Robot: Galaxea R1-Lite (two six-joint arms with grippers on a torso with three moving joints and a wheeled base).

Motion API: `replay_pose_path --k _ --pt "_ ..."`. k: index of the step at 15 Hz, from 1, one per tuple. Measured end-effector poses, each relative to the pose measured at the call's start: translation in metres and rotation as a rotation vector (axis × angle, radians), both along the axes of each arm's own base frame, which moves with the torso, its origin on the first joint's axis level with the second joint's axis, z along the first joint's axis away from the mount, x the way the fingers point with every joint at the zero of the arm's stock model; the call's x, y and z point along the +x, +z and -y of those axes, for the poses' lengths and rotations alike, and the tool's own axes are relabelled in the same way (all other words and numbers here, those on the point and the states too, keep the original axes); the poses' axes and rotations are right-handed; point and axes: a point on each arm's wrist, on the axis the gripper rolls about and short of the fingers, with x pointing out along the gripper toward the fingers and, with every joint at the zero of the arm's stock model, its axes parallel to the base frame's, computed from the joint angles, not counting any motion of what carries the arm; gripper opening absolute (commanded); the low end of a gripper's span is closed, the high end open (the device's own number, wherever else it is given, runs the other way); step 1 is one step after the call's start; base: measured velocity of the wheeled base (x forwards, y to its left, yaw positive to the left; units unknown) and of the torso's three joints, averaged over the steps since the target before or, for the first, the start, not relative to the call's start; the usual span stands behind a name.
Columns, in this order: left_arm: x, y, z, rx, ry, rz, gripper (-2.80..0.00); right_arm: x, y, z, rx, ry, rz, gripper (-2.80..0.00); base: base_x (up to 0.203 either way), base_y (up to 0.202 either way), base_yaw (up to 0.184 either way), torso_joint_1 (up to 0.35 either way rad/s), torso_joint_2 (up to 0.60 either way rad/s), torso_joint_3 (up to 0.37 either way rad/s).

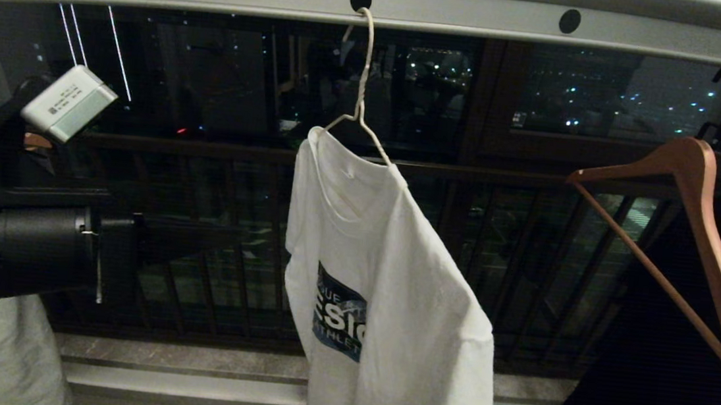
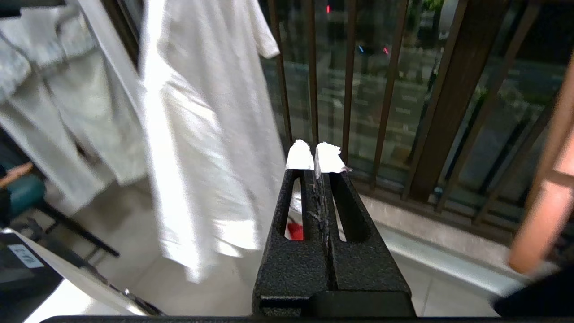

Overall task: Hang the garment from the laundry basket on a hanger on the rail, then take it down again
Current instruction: Take the clothes off the clothes rack

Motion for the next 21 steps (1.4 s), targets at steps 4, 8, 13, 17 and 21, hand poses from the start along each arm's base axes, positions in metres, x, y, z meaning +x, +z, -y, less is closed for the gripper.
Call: replay_pose_path --k 4,8,13,17,21 --pt "0.006 -0.007 0.015 -0.019 -0.025 -0.086 -2.8 0.01 -0.004 -0.008 -0.052 0.011 -0.033 -2.8 0.0 0.0 0.0 0.0 0.0 0.0" --pt "0.007 -0.015 0.039 -0.024 -0.111 -0.163 -2.8 0.015 -0.002 -0.012 -0.069 0.019 -0.038 -2.8 0.0 0.0 0.0 0.0 0.0 0.0" --pt "0.018 -0.012 0.069 -0.002 -0.124 -0.162 -2.8 0.027 0.008 -0.021 -0.088 0.03 -0.024 -2.8 0.0 0.0 0.0 0.0 0.0 0.0" --pt "0.028 -0.012 0.088 0.005 -0.157 -0.169 -2.8 0.025 0.007 -0.019 -0.096 0.036 -0.033 -2.8 0.0 0.0 0.0 0.0 0.0 0.0" --pt "0.042 -0.013 0.112 0.022 -0.122 -0.154 -2.8 0.016 0.003 -0.013 -0.116 0.058 -0.059 0.0 0.0 0.0 0.0 0.0 0.0 0.0"
